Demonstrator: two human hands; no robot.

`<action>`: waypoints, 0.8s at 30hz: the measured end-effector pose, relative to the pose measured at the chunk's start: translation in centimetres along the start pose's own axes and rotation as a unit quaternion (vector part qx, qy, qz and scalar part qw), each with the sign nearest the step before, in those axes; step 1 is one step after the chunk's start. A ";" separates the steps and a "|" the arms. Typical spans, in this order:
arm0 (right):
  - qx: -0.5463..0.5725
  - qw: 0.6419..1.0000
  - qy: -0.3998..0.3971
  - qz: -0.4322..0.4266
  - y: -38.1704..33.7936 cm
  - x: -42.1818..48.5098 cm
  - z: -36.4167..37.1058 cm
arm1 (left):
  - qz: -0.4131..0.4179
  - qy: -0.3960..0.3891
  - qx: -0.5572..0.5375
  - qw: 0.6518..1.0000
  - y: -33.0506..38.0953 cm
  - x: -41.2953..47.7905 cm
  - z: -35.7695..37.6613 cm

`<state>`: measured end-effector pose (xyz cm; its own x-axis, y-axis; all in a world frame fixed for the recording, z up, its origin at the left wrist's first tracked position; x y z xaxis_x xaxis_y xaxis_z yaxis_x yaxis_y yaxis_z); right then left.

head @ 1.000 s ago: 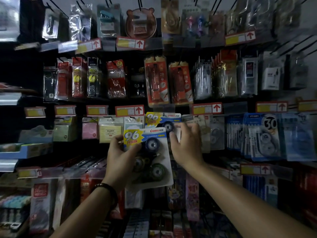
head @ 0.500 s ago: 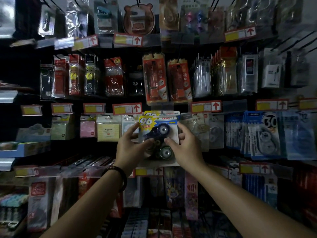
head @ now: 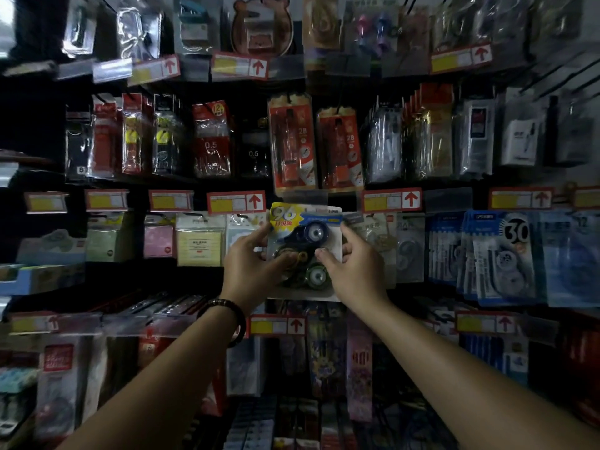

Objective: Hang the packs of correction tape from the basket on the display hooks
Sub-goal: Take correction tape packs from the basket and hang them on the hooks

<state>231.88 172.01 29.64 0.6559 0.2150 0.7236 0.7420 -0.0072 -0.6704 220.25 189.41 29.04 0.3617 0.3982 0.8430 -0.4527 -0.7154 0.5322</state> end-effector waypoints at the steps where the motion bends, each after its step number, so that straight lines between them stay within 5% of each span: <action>1: -0.005 1.000 -0.001 -0.002 0.0 0.1 -0.1 | -0.005 0.000 0.001 1.000 -0.2 0.1 0.0; 7: -0.040 0.999 -0.016 0.000 -0.2 0.8 -0.7 | -0.036 -0.017 -0.003 0.999 -0.9 0.0 0.3; 24: -0.233 0.967 -0.063 0.084 1.4 1.7 1.9 | -0.025 -0.050 0.197 0.979 -0.2 0.2 1.0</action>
<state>233.74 174.22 29.58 0.7721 0.2892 0.5658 0.6278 -0.4849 -0.6089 221.22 189.05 29.08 0.4630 0.3948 0.7936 -0.0894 -0.8699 0.4850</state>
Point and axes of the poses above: each hand's wrist, its own x-axis towards the middle knuckle, its own z-axis out of the palm, y = z × x, the point moved 9 cm from there along x, towards the middle knuckle, and after that the axes turned 9 degrees about z, right-handed, at the moved point
